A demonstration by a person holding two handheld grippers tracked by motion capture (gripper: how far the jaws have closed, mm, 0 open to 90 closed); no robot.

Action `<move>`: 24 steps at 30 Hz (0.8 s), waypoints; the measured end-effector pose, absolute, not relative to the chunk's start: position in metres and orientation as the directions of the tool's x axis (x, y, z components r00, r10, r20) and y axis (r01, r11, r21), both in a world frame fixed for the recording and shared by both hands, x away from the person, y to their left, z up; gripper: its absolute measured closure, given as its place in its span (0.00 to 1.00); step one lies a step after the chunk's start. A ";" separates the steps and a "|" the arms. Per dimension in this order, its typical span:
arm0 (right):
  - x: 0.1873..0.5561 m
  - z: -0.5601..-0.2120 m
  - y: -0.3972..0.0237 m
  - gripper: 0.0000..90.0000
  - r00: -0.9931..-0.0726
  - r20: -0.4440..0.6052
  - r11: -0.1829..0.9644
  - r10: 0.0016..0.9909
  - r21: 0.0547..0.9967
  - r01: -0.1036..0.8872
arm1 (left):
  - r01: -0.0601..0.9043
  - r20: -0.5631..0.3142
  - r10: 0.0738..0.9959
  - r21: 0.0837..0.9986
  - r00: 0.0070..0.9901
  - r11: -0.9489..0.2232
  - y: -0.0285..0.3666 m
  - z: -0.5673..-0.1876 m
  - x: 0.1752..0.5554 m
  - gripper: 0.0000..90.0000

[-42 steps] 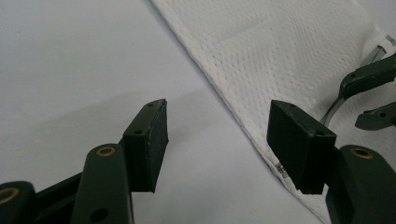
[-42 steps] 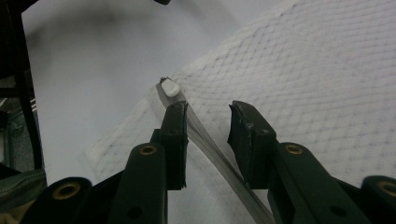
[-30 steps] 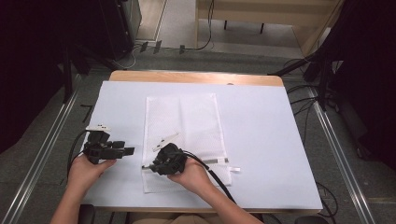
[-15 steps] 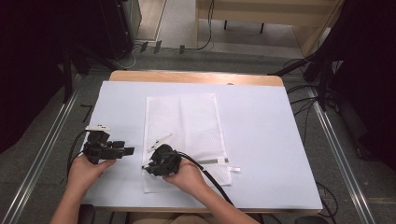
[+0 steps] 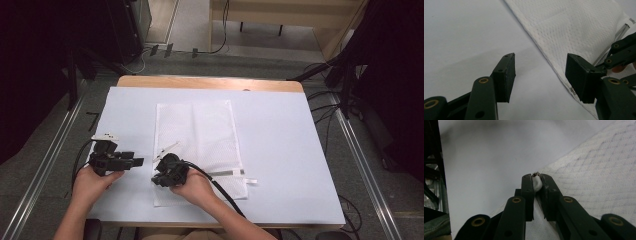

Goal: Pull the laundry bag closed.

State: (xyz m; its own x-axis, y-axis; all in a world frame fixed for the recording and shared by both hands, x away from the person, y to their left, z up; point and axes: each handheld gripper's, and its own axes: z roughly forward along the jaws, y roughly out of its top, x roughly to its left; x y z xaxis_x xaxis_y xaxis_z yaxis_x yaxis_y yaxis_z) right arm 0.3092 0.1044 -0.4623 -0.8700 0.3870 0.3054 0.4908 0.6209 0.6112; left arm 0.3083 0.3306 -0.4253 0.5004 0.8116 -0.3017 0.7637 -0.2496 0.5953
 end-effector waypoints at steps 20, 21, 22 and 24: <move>0.319 -0.449 0.099 0.98 -0.887 0.294 0.622 0.356 0.634 0.460 | 0.758 -0.331 0.764 0.580 0.554 -0.298 0.322 -0.427 0.297 0.52; 0.319 -0.449 0.099 0.98 -0.891 0.286 0.623 0.352 0.639 0.451 | 0.755 -0.326 0.760 0.578 0.562 -0.309 0.322 -0.427 0.297 0.52; 0.319 -0.447 0.099 0.98 -0.891 0.284 0.622 0.355 0.639 0.452 | 0.752 -0.327 0.756 0.579 0.567 -0.314 0.321 -0.427 0.297 0.52; 0.322 -0.446 0.097 0.98 -0.890 0.281 0.616 0.358 0.645 0.452 | 0.748 -0.324 0.749 0.577 0.578 -0.328 0.319 -0.427 0.296 0.52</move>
State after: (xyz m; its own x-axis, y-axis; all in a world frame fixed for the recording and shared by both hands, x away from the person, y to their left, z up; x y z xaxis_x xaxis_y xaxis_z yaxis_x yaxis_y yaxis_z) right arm 0.3219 0.0967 -0.4457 -0.8902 0.3582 0.2814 0.4518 0.6161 0.6452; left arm 0.2959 0.3193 -0.4272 0.5780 0.7489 -0.3240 0.7483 -0.3281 0.5765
